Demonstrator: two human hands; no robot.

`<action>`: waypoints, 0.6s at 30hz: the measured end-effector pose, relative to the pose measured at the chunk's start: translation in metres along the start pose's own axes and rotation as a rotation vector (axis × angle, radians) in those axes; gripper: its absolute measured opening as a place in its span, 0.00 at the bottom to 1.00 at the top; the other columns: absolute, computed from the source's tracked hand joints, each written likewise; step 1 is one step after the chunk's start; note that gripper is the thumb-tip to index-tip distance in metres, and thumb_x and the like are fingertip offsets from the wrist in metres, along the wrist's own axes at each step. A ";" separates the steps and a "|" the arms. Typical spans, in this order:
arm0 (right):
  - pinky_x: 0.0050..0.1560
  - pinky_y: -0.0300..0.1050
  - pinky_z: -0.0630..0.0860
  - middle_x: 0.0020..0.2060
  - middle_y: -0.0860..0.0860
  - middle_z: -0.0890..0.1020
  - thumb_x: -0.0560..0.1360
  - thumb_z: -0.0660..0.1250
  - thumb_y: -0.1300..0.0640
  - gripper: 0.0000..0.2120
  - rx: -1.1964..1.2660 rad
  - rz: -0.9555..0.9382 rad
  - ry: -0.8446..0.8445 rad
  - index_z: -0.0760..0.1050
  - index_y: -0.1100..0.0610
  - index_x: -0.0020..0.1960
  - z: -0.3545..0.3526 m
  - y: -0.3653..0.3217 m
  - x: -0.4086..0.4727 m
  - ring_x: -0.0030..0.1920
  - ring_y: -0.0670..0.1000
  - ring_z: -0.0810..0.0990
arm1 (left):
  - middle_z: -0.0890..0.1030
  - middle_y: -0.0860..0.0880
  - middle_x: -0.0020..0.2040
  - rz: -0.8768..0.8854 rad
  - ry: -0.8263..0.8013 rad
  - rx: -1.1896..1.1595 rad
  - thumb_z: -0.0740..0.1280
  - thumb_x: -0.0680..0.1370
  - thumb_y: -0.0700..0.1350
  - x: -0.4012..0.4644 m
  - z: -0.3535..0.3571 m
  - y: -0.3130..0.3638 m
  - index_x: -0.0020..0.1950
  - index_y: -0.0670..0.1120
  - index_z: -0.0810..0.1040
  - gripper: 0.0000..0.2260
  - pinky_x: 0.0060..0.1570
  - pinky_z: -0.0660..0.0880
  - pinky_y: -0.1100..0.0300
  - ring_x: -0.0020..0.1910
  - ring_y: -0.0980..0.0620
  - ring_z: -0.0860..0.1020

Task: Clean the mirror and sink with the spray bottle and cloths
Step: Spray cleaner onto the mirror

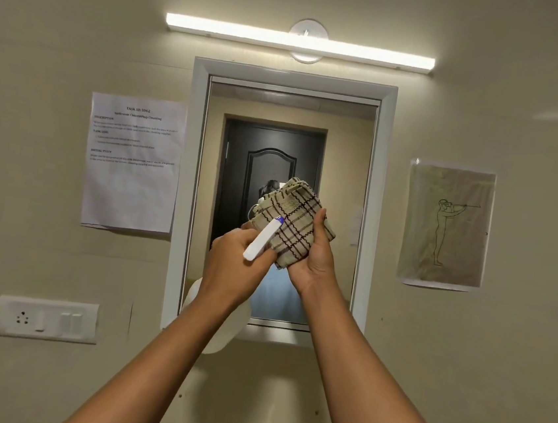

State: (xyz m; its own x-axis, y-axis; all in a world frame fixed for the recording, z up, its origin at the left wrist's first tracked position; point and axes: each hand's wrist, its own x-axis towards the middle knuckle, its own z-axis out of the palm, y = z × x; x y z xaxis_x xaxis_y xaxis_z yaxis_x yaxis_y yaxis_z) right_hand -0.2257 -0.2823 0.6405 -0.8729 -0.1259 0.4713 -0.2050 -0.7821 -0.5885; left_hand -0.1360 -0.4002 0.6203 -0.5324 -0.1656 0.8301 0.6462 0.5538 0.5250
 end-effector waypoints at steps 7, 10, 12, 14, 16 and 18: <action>0.63 0.59 0.76 0.61 0.60 0.81 0.78 0.63 0.42 0.27 0.026 -0.003 -0.002 0.73 0.59 0.69 -0.004 0.000 -0.001 0.63 0.60 0.79 | 0.80 0.51 0.42 0.012 -0.036 0.102 0.71 0.76 0.47 -0.001 -0.003 0.004 0.55 0.46 0.81 0.10 0.35 0.71 0.69 0.36 0.56 0.78; 0.59 0.59 0.78 0.60 0.60 0.82 0.78 0.64 0.41 0.26 0.020 -0.011 -0.004 0.74 0.57 0.68 -0.003 -0.003 -0.003 0.61 0.60 0.80 | 0.78 0.53 0.41 0.016 -0.071 0.128 0.71 0.75 0.48 -0.004 -0.003 0.005 0.55 0.47 0.81 0.11 0.35 0.70 0.69 0.35 0.57 0.77; 0.58 0.59 0.78 0.60 0.59 0.82 0.78 0.64 0.41 0.25 0.010 -0.017 0.001 0.75 0.57 0.67 -0.003 -0.004 -0.003 0.61 0.60 0.80 | 0.78 0.54 0.41 0.025 -0.096 0.160 0.72 0.75 0.49 -0.006 -0.001 0.005 0.53 0.47 0.82 0.10 0.35 0.72 0.67 0.36 0.57 0.77; 0.58 0.59 0.79 0.59 0.59 0.83 0.78 0.64 0.41 0.24 0.011 -0.021 -0.002 0.76 0.57 0.65 -0.002 -0.004 -0.004 0.60 0.60 0.81 | 0.78 0.54 0.40 0.027 -0.106 0.182 0.72 0.74 0.50 -0.006 0.000 0.005 0.52 0.47 0.82 0.10 0.37 0.76 0.65 0.37 0.55 0.79; 0.58 0.59 0.79 0.59 0.59 0.83 0.78 0.63 0.41 0.23 0.016 -0.019 -0.007 0.76 0.56 0.64 -0.002 -0.004 -0.005 0.59 0.60 0.81 | 0.79 0.53 0.41 0.023 -0.107 0.193 0.72 0.74 0.51 -0.006 0.001 0.004 0.53 0.48 0.81 0.11 0.40 0.79 0.61 0.39 0.54 0.80; 0.59 0.60 0.78 0.59 0.59 0.82 0.78 0.63 0.41 0.23 0.013 -0.014 -0.007 0.76 0.56 0.64 -0.002 -0.004 -0.006 0.60 0.60 0.80 | 0.79 0.54 0.43 0.024 -0.100 0.189 0.73 0.74 0.51 -0.007 0.001 0.004 0.55 0.48 0.81 0.12 0.41 0.79 0.61 0.41 0.54 0.80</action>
State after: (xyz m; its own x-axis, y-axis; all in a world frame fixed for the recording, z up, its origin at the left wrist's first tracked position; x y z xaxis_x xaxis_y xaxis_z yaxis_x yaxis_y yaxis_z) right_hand -0.2205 -0.2770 0.6388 -0.8668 -0.1194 0.4841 -0.2113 -0.7914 -0.5736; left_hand -0.1301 -0.3956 0.6164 -0.5762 -0.0738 0.8140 0.5504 0.7012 0.4532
